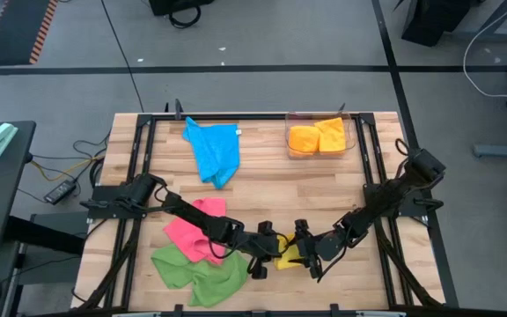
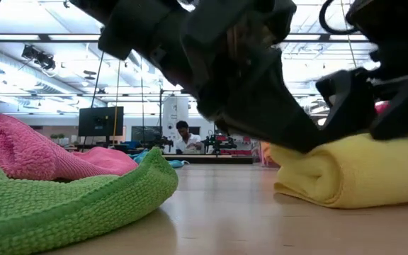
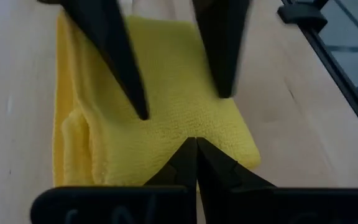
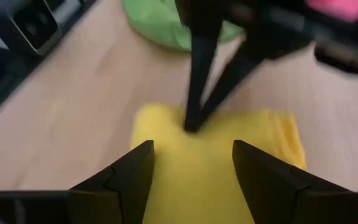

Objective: Fold microfiber towels
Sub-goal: Fold the yellow microfiber cloth

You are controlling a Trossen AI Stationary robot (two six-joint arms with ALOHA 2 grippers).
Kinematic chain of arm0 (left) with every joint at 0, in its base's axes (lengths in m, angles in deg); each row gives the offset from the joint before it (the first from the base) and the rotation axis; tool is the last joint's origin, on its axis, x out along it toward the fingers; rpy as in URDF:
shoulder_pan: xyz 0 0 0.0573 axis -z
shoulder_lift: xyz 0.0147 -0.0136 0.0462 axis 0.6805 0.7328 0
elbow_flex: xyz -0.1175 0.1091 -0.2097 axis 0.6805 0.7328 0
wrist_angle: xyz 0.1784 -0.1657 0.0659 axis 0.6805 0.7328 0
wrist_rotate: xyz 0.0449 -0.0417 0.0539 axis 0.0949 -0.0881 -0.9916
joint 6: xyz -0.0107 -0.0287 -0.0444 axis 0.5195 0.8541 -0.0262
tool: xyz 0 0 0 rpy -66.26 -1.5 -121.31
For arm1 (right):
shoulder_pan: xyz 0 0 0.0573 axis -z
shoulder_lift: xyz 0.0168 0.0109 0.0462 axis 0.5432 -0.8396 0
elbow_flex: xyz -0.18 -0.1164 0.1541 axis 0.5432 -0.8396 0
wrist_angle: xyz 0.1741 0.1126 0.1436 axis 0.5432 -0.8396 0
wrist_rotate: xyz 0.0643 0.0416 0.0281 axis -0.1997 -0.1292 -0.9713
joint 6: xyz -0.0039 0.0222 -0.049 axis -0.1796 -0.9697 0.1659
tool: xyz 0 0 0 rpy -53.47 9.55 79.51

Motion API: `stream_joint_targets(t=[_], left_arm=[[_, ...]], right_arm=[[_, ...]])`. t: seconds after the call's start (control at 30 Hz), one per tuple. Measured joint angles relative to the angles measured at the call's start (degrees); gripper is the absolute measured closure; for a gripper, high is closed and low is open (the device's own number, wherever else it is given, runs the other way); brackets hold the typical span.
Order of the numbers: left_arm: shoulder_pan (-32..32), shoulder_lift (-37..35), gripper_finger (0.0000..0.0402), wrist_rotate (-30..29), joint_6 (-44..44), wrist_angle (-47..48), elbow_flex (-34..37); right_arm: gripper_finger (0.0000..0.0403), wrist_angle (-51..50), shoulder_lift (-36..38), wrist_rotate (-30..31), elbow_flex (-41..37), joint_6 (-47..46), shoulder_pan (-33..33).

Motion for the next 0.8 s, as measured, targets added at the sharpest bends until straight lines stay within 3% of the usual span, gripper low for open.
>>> stream_joint_targets(t=[0.47,0.8], left_arm=[[1.4,-3.8,0.0383,0.1,-3.6,6.2,0.0],[1.1,-4.2,0.0367,0.1,-5.0,8.0,0.0]], right_arm=[[0.0175,3.2,-9.5,-0.9,0.1,-3.1,0.1],[0.0175,-0.8,-2.0,-1.9,-0.1,0.7,0.1]])
